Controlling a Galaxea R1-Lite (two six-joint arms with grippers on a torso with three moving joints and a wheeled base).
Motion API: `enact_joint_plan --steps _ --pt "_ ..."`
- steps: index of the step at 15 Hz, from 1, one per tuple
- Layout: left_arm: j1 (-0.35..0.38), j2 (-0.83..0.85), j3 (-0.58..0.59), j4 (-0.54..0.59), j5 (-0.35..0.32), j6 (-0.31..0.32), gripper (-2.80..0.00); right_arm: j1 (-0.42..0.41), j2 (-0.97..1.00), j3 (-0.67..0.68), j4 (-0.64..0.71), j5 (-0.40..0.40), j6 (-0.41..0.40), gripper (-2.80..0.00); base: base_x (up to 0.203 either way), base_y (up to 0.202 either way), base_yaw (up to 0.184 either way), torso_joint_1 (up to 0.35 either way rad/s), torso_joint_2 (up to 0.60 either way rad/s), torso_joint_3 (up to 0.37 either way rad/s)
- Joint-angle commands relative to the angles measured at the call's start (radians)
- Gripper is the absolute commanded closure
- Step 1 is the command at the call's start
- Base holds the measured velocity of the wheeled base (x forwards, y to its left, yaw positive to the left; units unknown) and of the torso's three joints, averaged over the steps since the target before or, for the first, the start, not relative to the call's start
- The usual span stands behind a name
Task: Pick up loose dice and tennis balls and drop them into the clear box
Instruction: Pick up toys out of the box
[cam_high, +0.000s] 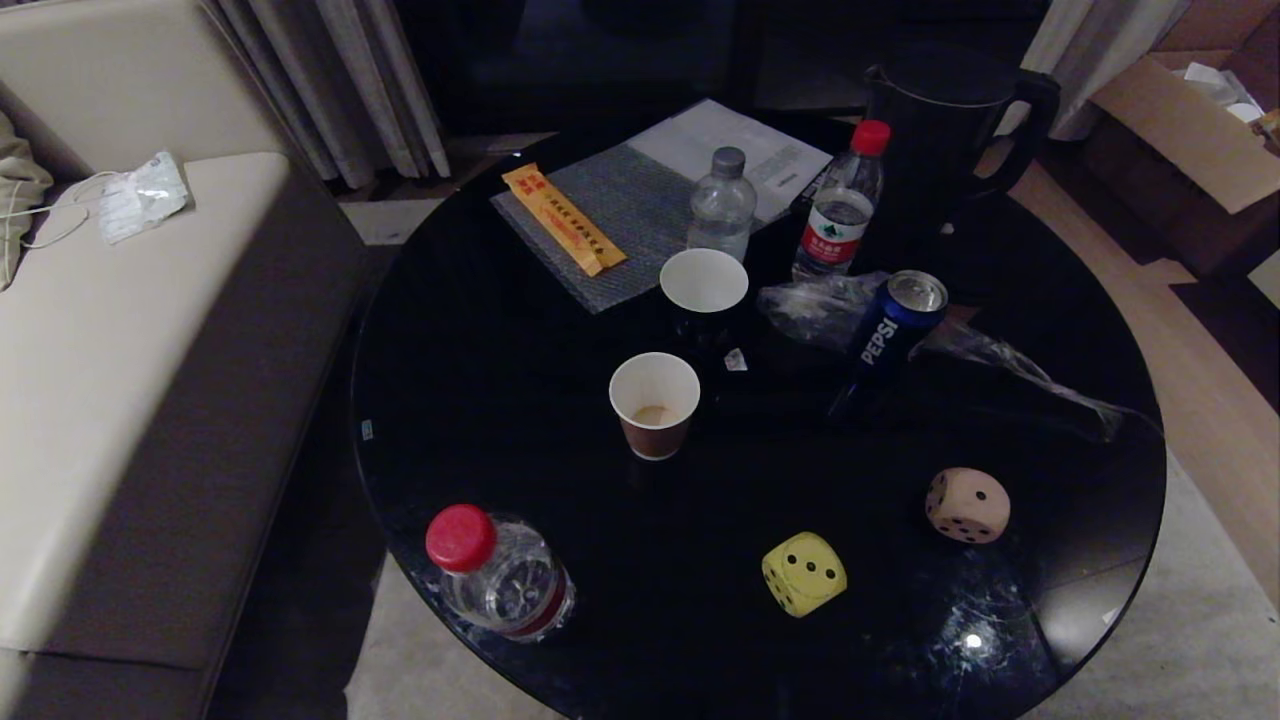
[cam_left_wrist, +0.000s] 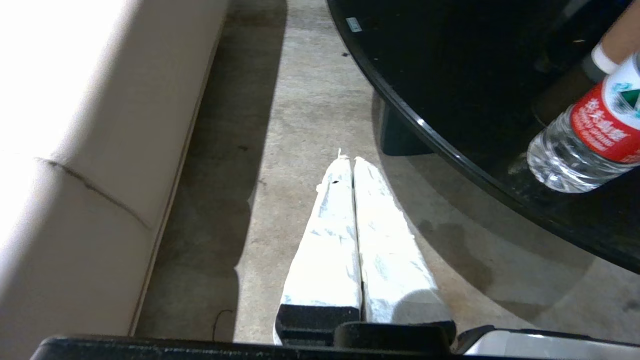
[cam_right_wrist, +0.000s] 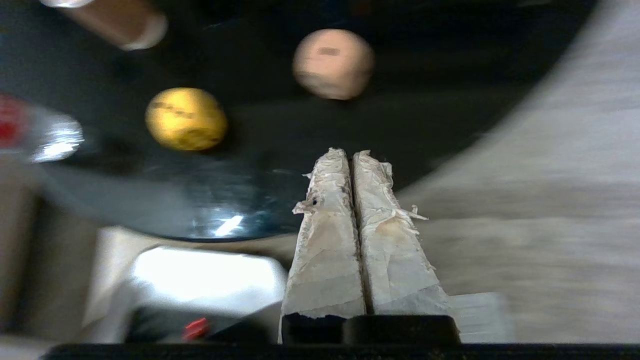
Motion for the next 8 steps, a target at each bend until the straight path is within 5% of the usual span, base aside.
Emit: enact_joint_plan --steps 1,5,6,8 --pt "0.0 0.002 0.002 0.0 0.001 0.001 0.0 0.048 0.302 -0.06 -0.05 0.072 0.033 0.0 0.0 0.0 0.0 0.0 0.0 0.0" --pt "0.0 0.002 0.002 0.0 0.001 -0.001 0.0 0.11 0.645 -0.08 -0.266 0.137 0.005 0.0 0.0 0.0 0.0 0.0 0.0 0.0" --pt "0.0 0.0 0.002 0.0 0.001 -0.001 0.0 0.113 0.713 -0.083 -0.325 0.145 -0.022 -2.8 0.0 0.0 0.0 0.0 0.0 0.0" --pt "0.0 0.002 0.002 0.0 0.001 -0.001 0.0 0.108 0.814 -0.093 -0.407 0.162 -0.103 -2.8 0.0 0.0 0.0 0.0 0.0 0.0"
